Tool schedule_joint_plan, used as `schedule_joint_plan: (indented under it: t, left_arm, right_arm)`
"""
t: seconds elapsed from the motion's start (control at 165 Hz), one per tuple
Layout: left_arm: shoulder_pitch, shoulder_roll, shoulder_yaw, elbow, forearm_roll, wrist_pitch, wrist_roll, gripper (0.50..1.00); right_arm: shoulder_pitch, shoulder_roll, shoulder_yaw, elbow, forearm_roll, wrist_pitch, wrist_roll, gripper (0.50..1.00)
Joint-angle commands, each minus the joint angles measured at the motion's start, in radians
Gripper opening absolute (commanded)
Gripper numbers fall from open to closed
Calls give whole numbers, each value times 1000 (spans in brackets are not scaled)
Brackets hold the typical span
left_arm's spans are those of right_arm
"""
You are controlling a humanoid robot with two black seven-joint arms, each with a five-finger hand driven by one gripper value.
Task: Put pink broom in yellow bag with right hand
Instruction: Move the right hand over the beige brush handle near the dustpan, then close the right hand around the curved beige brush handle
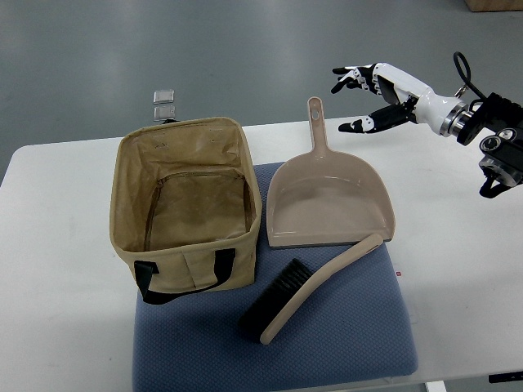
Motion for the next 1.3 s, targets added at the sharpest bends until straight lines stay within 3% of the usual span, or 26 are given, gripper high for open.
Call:
schedule_joint_plan:
  t: [0.0,0.139,0.351,0.896,1.295]
  left_arm:
    - [0,0,0,0,0,0,0,1000]
    - [-2,0,0,0,0,0,0,1000]
    - [0,0,0,0,0,0,0,1000]
    - [0,0,0,0,0,0,0,1000]
    - [0,0,0,0,0,0,0,1000]
  right_arm:
    - [7,-49,-9,91,-169,4,26,930]
    - [14,-104,-10,192,-326,44,28,930]
    - [3,-134,-30,257,-487,77,28,930]
    - [-39,-192,-198,387,-655,-38,55,930]
    - [-122,-150,-195,381,-795,-132,-15,928]
